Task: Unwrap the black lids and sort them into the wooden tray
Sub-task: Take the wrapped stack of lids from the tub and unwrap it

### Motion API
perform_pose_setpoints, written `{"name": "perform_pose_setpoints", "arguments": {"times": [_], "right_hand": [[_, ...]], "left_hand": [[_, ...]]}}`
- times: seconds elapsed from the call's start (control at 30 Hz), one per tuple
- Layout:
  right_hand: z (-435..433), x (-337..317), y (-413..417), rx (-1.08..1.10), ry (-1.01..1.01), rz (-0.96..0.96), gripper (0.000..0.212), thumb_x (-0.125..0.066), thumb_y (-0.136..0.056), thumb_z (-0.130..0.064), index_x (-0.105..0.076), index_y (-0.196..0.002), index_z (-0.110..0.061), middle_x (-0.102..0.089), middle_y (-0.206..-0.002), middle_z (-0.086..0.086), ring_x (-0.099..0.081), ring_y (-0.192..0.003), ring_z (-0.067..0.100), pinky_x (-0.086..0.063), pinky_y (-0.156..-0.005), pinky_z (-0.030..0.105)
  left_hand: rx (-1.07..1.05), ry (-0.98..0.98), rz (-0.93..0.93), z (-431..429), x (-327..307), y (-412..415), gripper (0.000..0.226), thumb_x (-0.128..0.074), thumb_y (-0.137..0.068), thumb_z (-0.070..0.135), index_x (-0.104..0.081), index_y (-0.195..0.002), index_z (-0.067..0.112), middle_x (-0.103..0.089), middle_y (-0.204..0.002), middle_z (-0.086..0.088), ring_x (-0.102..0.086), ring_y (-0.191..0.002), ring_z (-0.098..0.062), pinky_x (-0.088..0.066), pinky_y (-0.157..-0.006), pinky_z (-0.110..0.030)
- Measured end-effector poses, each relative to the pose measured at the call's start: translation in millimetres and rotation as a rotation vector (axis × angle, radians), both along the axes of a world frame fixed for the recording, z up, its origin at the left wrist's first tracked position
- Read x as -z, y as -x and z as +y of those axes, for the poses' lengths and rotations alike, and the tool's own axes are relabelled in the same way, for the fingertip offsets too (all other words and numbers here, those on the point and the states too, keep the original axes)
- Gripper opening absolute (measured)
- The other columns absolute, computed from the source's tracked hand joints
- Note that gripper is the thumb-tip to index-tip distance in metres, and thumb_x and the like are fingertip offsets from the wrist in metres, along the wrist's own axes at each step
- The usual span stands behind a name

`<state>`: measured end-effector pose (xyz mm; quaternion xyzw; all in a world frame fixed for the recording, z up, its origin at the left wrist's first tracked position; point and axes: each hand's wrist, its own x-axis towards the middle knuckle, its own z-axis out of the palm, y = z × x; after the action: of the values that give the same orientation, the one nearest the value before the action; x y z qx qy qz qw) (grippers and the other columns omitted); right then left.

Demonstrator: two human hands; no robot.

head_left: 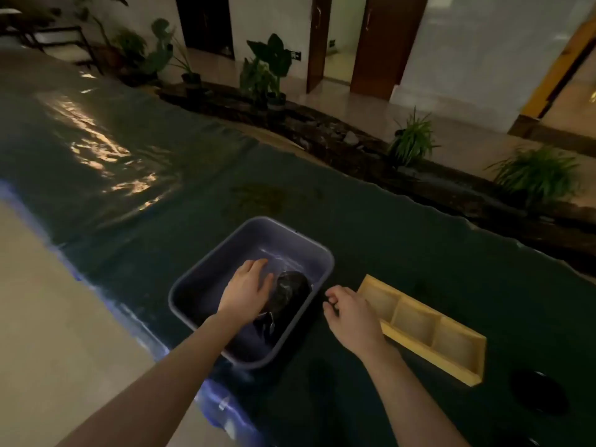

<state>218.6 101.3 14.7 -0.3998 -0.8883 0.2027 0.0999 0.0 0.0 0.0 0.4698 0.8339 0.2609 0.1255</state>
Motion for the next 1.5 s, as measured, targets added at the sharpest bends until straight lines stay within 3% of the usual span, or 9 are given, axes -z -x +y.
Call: {"name": "perform_pose_setpoints", "arguments": {"times": [0.13,0.3,0.53,0.73,0.87,1.13,1.27,1.43,1.5], "right_hand": [[0,3,35,0.023,0.031,-0.041,0.008,-0.061,-0.099,-0.03,-0.069,-0.102,-0.028,-0.069,-0.095,-0.01,-0.065,-0.081,0.002,-0.059,-0.075,0.026],[-4,17,72,0.09,0.104,-0.056,0.027,-0.05,-0.105,-0.037,-0.064,-0.087,-0.022,-0.063,-0.079,-0.007,-0.062,-0.069,0.004,-0.055,-0.065,0.028],[-19,37,109,0.189,0.214,0.018,0.016,-0.057,-0.103,-0.024,-0.067,-0.113,-0.017,-0.067,-0.111,0.002,-0.068,-0.099,0.017,-0.057,-0.09,0.04],[-27,53,136,0.357,0.502,0.008,0.059,-0.064,-0.097,-0.031,-0.041,-0.15,-0.016,-0.046,-0.15,0.007,-0.052,-0.134,0.026,-0.037,-0.099,0.026],[-28,64,153,0.47,0.699,0.069,0.074,-0.067,-0.094,-0.028,-0.031,-0.156,-0.015,-0.037,-0.157,0.008,-0.045,-0.139,0.029,-0.038,-0.109,0.034],[-26,81,170,0.645,0.827,0.125,0.088,-0.07,-0.091,-0.026,-0.017,-0.161,-0.019,-0.035,-0.158,0.012,-0.042,-0.141,0.032,-0.038,-0.113,0.04],[-25,84,174,0.678,0.842,0.135,0.097,-0.07,-0.091,-0.027,-0.006,-0.163,-0.019,-0.028,-0.163,0.015,-0.041,-0.143,0.035,-0.038,-0.113,0.042],[-25,88,175,0.651,0.825,0.097,0.099,-0.072,-0.09,-0.033,-0.007,-0.164,-0.021,-0.024,-0.163,0.015,-0.038,-0.145,0.036,-0.035,-0.114,0.043],[-27,89,173,0.631,0.813,0.112,0.099,-0.073,-0.089,-0.036,-0.009,-0.164,-0.023,-0.026,-0.162,0.014,-0.038,-0.145,0.035,-0.035,-0.115,0.043]], "left_hand": [[-0.013,0.049,-0.11,12,19,32,0.045,-0.05,-0.105,0.03,-0.051,-0.144,0.007,-0.054,-0.143,-0.012,-0.057,-0.126,-0.032,-0.046,-0.105,-0.043],[-0.071,0.089,-0.298,28,54,61,0.043,-0.051,-0.105,0.027,-0.053,-0.143,0.007,-0.056,-0.144,-0.016,-0.056,-0.128,-0.035,-0.043,-0.106,-0.041],[-0.112,0.266,-0.604,44,105,82,0.044,-0.047,-0.107,0.031,-0.054,-0.143,0.006,-0.058,-0.146,-0.02,-0.052,-0.136,-0.037,-0.04,-0.111,-0.038],[-0.197,0.253,-0.857,59,133,84,0.049,-0.046,-0.106,0.038,-0.05,-0.147,0.011,-0.051,-0.151,-0.019,-0.049,-0.138,-0.036,-0.036,-0.118,-0.042],[-0.263,0.257,-0.915,65,142,90,0.04,-0.048,-0.105,0.031,-0.062,-0.129,0.002,-0.065,-0.128,-0.025,-0.066,-0.111,-0.042,-0.058,-0.095,-0.052],[-0.151,0.378,-0.841,63,159,99,0.027,-0.055,-0.099,0.023,-0.074,-0.104,0.003,-0.073,-0.112,-0.022,-0.068,-0.107,-0.037,-0.049,-0.083,-0.033],[-0.16,0.33,-1.056,62,166,91,0.026,-0.063,-0.097,0.017,-0.073,-0.115,0.001,-0.074,-0.112,-0.023,-0.071,-0.106,-0.038,-0.056,-0.099,-0.049],[-0.217,0.312,-1.328,56,166,97,0.026,-0.068,-0.094,0.016,-0.072,-0.113,-0.001,-0.077,-0.088,-0.016,-0.073,-0.07,-0.024,-0.06,-0.064,-0.034],[-0.226,0.295,-1.433,53,162,101,0.029,-0.07,-0.093,0.018,-0.071,-0.116,-0.001,-0.078,-0.099,-0.019,-0.075,-0.081,-0.027,-0.06,-0.073,-0.037]]}}
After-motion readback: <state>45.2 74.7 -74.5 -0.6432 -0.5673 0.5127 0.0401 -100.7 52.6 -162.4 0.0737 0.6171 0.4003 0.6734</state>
